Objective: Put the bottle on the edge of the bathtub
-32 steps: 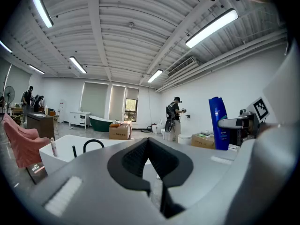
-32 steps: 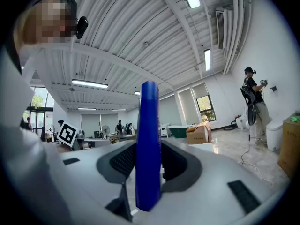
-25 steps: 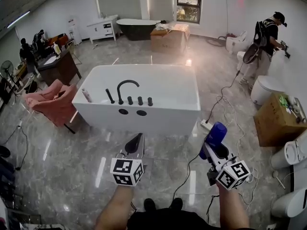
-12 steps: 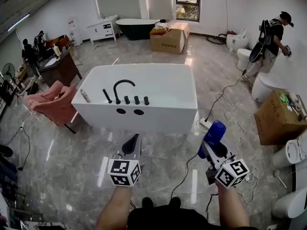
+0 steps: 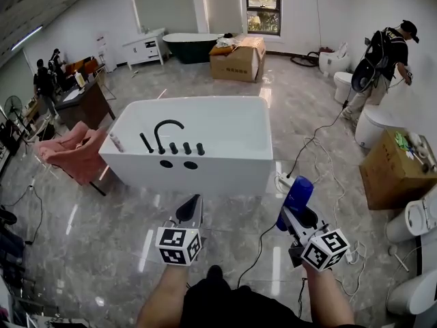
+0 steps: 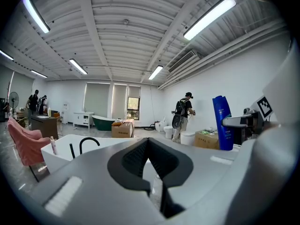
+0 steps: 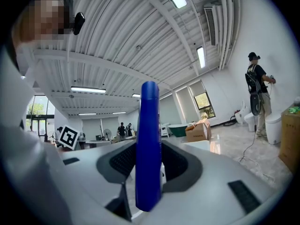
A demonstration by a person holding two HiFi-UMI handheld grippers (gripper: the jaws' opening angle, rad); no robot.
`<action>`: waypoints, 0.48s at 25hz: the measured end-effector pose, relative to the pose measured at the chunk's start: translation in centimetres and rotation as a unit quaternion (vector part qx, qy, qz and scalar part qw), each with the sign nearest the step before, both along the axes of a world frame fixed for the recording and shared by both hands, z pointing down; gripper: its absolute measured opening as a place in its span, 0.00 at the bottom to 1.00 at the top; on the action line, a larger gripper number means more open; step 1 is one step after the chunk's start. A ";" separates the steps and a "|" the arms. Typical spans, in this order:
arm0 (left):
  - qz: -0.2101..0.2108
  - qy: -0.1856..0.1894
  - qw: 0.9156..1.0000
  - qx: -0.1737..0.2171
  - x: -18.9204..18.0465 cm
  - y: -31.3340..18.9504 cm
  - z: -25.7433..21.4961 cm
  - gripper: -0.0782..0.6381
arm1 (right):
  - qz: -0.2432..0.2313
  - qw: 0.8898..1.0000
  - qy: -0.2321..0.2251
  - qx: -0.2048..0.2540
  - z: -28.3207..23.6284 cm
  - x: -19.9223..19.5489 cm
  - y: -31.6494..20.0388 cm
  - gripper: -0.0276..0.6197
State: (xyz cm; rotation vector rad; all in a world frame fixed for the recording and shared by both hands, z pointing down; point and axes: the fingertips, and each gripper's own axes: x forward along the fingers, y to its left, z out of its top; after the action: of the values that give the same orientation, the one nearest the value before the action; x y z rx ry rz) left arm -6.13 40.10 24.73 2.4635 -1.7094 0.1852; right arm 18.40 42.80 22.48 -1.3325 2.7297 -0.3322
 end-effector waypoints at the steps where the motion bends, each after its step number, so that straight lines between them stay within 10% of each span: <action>1: 0.002 -0.001 1.000 0.000 0.2 -0.2 -0.1 0.12 | 0.001 1.000 -0.001 0.000 0.0 0.2 -0.1 0.29; 12: 0.012 0.011 1.000 -0.010 1.2 -5.1 1.8 0.12 | 0.011 1.000 0.001 -0.026 2.2 1.4 -4.1 0.29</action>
State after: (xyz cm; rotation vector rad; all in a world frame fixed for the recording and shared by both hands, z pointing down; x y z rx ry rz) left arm -4.98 35.02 26.52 2.4650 -1.6613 0.1763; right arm 19.76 38.68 24.64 -1.3764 2.7239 -0.4024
